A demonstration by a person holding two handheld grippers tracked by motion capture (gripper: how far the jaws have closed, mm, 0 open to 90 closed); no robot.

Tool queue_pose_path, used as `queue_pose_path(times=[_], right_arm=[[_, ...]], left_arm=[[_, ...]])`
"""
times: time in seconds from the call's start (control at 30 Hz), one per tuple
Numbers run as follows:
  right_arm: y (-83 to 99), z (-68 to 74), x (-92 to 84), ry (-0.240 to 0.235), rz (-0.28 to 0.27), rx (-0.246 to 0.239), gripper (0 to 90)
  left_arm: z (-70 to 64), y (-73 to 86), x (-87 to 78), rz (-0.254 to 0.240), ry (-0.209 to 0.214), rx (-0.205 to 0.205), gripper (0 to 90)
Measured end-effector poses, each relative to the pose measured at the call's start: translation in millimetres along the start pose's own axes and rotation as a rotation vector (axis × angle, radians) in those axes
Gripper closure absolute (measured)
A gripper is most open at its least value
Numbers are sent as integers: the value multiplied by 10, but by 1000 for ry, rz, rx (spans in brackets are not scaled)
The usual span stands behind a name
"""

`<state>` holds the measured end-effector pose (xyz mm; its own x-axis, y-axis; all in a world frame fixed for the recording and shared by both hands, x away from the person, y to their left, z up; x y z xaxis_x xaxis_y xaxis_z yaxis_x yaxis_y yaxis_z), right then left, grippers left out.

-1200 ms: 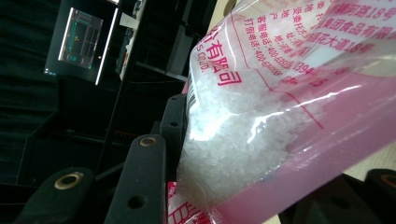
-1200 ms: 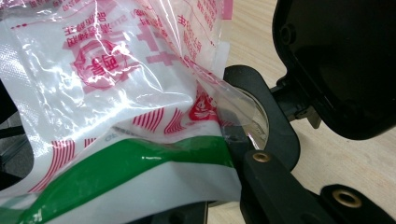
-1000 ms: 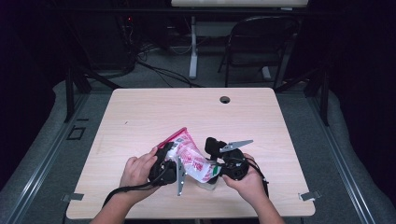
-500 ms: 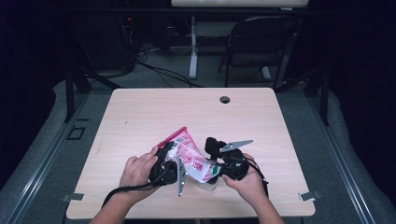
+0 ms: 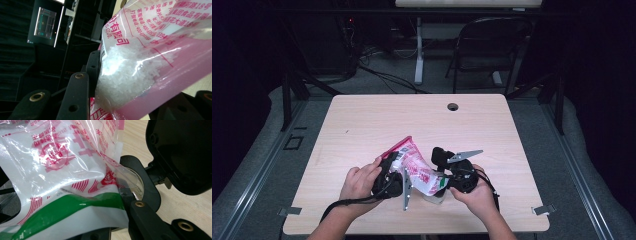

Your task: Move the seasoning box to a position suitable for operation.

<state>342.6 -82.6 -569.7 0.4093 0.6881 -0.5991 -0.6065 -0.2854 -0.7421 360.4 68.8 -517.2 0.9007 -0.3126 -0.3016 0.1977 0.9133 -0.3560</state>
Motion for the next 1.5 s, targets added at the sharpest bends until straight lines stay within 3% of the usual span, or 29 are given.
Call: queue_pose_path(times=[1.5], right_arm=[[-6,-15,22,12,-3,4,900]], left_arm=[[39,-51,-9,2,-3,34,666]])
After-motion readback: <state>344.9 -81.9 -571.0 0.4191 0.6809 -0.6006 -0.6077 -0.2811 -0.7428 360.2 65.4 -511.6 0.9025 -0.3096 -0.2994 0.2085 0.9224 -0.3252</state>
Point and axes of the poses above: each handheld gripper's, and its own axes: x roughly forward along the jaws, y roughly out of its underside, z roughly to its left, the point moved 10 cm from there along x, roughly forward along the jaws, and after that the axes turned 8 degrees about -z, right-handed, at the moved point
